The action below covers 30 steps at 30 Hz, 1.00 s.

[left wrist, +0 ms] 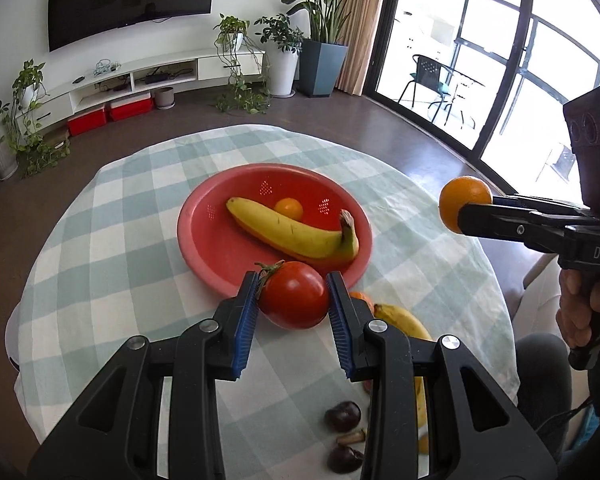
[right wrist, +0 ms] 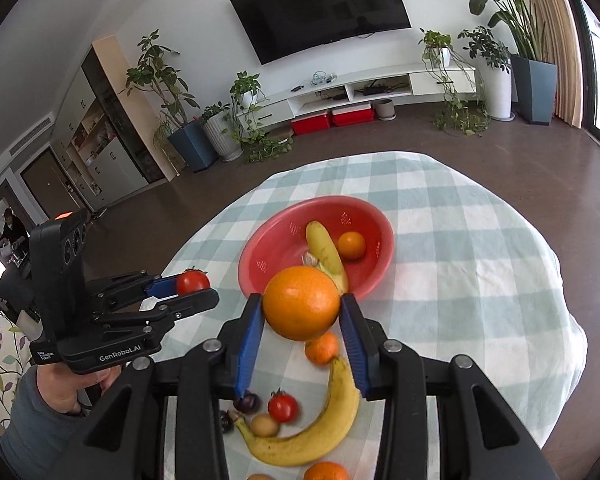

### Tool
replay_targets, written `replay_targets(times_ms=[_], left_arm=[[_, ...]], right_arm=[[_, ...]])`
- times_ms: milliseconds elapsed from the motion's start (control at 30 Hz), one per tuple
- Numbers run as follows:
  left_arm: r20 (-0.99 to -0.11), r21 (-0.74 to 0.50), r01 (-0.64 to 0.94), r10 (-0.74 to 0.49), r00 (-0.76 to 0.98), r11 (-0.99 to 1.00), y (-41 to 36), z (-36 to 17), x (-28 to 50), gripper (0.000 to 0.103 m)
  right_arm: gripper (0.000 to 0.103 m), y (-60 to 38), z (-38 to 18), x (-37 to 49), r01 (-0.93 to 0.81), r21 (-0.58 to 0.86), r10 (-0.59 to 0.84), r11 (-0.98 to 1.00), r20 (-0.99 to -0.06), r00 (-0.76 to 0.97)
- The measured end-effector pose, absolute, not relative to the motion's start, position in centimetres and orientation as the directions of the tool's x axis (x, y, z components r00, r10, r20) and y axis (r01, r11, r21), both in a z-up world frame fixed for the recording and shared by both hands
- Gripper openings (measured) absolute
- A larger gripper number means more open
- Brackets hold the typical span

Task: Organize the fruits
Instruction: 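Carry the tomato and orange over the red bowl with both grippers, then open both grippers to drop the tomato and orange into the bowl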

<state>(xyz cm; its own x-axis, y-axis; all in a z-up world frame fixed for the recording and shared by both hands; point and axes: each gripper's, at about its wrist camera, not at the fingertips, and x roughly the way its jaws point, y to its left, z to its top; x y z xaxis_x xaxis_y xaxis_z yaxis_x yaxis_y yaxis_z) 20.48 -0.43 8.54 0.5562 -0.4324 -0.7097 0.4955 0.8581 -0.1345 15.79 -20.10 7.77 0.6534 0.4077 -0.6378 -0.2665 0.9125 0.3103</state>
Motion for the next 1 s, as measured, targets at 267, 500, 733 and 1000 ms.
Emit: replay_targets(times_ms=[267, 500, 733, 1000], left_arm=[[-0.743, -0.135, 0.475, -0.407, 0.532, 0.869, -2.2, 6.3, 26.2, 0.031], [-0.776, -0.129, 0.462, -0.379, 0.504, 0.878, -3.3, 3.4, 29.0, 0.031], [-0.798, -0.118, 0.456, -0.357, 0.486, 0.882, -3.9, 1.3, 29.8, 0.032], [-0.803, -0.115, 0.453, -0.351, 0.481, 0.884, -4.3, 0.3, 30.0, 0.032]], right_arm=[[0.041, -19.8, 5.5, 22.7, -0.239, 0.280, 0.368, 0.930, -0.691, 0.622], [0.041, -19.4, 2.6, 25.8, -0.213, 0.289, 0.359, 0.933, -0.736, 0.574], [0.041, -18.8, 0.9, 26.5, -0.211, 0.258, 0.333, 0.943, -0.762, 0.555], [0.041, -18.8, 0.3, 26.5, -0.207, 0.238, 0.314, 0.949, -0.774, 0.550]])
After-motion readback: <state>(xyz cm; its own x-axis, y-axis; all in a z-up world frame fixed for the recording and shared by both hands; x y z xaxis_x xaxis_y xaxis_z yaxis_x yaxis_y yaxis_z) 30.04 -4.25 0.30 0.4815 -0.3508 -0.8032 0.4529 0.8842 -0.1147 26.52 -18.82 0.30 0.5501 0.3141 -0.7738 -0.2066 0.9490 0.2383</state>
